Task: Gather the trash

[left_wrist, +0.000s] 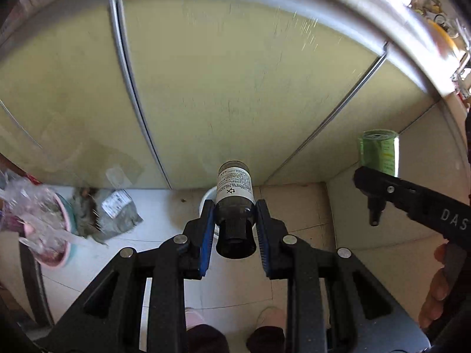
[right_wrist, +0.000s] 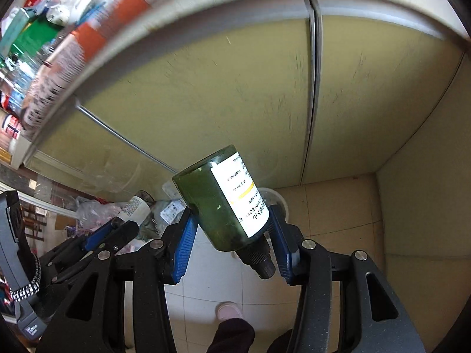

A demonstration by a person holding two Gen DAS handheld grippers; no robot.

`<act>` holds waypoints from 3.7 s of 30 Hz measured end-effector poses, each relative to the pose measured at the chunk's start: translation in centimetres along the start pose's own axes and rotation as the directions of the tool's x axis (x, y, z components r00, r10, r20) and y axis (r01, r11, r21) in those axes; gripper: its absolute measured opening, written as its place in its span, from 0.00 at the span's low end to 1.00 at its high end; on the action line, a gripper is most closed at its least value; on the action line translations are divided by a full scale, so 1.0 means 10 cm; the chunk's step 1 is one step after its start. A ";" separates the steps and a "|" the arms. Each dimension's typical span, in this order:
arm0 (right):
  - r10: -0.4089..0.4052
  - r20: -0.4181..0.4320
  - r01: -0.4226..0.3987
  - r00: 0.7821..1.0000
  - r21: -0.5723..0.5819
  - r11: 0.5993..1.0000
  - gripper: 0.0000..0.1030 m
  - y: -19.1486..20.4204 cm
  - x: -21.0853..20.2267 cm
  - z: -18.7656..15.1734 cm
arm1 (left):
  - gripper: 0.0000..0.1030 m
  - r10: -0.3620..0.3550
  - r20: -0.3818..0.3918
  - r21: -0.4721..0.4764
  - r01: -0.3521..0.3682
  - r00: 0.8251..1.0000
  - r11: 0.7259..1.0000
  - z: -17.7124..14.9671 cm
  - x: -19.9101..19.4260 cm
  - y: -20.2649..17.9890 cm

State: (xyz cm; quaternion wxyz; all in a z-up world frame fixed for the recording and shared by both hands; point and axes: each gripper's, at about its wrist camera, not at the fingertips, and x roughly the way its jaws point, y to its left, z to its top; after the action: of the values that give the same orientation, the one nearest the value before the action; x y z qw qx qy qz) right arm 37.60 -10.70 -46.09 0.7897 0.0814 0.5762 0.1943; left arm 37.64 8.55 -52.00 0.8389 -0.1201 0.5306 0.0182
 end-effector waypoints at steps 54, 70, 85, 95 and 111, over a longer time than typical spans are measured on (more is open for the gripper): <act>0.052 0.157 -0.029 0.986 -0.143 0.989 0.48 0.44 -1.87 0.30 | 0.38 -0.051 0.226 0.093 0.030 0.973 0.995 0.50 -2.21 -0.68; 0.193 0.603 -0.007 0.774 -0.296 0.955 0.56 1.04 -4.44 -0.19 | 0.83 -0.009 0.678 0.079 -0.061 0.735 0.995 0.03 -5.16 -1.28; 0.090 0.678 0.082 0.730 -0.217 0.973 1.00 1.50 -4.79 -0.94 | 0.99 0.011 0.686 0.050 -0.063 0.727 0.997 -0.63 -5.75 -0.86; 0.050 0.673 0.093 0.738 -0.175 0.980 1.00 1.50 -4.80 -1.10 | 0.99 0.000 0.684 0.077 -0.072 0.730 0.994 -0.76 -5.74 -0.78; 0.024 0.661 0.120 0.750 -0.171 0.978 1.00 1.54 -4.80 -1.12 | 0.99 -0.029 0.673 0.111 -0.062 0.739 0.992 -0.76 -5.67 -0.86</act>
State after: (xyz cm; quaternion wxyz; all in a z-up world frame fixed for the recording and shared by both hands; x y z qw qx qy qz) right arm 11.25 -16.96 -2.09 0.9508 0.0491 0.2395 0.1901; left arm 7.58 3.99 -2.77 0.9794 -0.0474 0.1932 0.0343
